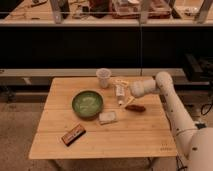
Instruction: Place the pepper on the white sponge
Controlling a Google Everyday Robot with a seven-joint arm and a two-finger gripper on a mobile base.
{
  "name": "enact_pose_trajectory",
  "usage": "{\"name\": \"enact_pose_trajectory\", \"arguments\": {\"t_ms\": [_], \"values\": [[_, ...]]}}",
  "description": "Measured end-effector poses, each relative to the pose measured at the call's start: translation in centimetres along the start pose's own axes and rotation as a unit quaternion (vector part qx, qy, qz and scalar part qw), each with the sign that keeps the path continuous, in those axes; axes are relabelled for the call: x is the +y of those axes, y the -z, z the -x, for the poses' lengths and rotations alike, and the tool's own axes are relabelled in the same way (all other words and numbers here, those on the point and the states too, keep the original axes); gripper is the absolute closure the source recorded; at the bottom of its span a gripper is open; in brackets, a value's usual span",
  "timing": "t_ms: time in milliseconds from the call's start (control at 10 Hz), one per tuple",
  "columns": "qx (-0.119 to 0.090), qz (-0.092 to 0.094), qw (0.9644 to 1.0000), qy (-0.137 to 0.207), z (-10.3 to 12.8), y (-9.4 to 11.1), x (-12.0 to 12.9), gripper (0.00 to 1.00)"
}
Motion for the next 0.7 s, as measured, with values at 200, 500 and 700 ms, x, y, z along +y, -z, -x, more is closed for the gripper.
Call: {"name": "enact_pose_trajectory", "arguments": {"t_ms": [200,500,700], "values": [[0.000,0.000,1.0000,0.000,0.01,0.01,-0.01,0.20],[0.000,0.000,1.0000,0.000,-0.01,0.03,-0.01,0.20],[0.007,-0.008,0.9999,-0.001,-0.30,0.71,-0.37,0.20]]}}
